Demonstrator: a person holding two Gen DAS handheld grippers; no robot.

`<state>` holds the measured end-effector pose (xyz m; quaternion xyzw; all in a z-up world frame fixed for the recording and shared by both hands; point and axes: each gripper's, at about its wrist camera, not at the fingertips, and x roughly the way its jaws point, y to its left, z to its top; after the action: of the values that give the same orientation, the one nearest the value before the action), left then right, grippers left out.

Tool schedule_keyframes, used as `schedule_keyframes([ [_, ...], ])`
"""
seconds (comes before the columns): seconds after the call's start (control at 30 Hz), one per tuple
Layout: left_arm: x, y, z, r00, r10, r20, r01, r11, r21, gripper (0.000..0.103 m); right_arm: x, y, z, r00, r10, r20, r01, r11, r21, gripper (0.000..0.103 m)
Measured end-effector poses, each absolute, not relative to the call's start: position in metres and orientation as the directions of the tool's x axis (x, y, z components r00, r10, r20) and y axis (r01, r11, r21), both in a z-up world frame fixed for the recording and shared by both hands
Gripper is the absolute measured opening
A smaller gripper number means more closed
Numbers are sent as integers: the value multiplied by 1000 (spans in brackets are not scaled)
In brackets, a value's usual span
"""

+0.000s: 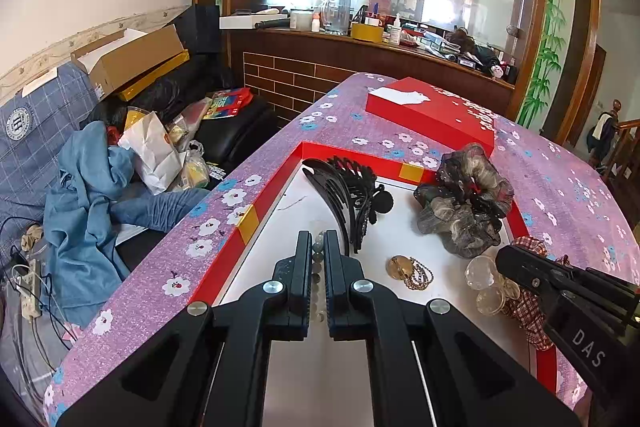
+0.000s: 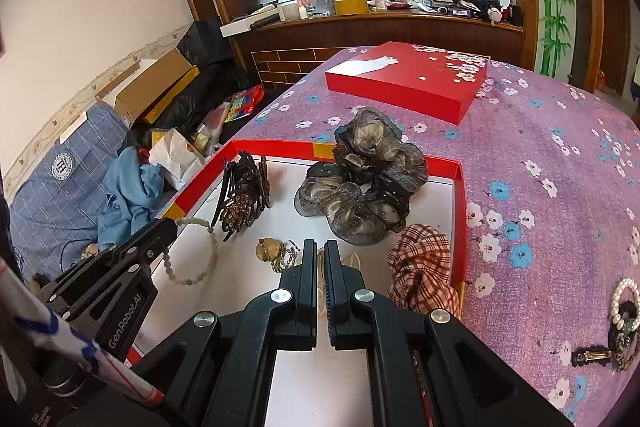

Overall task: Organize jewelry
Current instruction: 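Open the right gripper to drop the earring while the left releases the bead bracelet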

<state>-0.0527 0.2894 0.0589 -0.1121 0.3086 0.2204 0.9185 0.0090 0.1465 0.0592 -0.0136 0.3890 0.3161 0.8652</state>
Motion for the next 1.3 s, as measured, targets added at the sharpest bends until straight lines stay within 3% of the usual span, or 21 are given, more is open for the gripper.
schedule_keyframes([
  [0.83,-49,299,51,672,350,-653,-508,859,-62,5,25,157,54,495,523,-694,-547,808,218,5],
  [1.3,-47,317,42,635,314,-706,-543,831,-119,5,33,160,53,495,514,-701,-540,814,216,5],
])
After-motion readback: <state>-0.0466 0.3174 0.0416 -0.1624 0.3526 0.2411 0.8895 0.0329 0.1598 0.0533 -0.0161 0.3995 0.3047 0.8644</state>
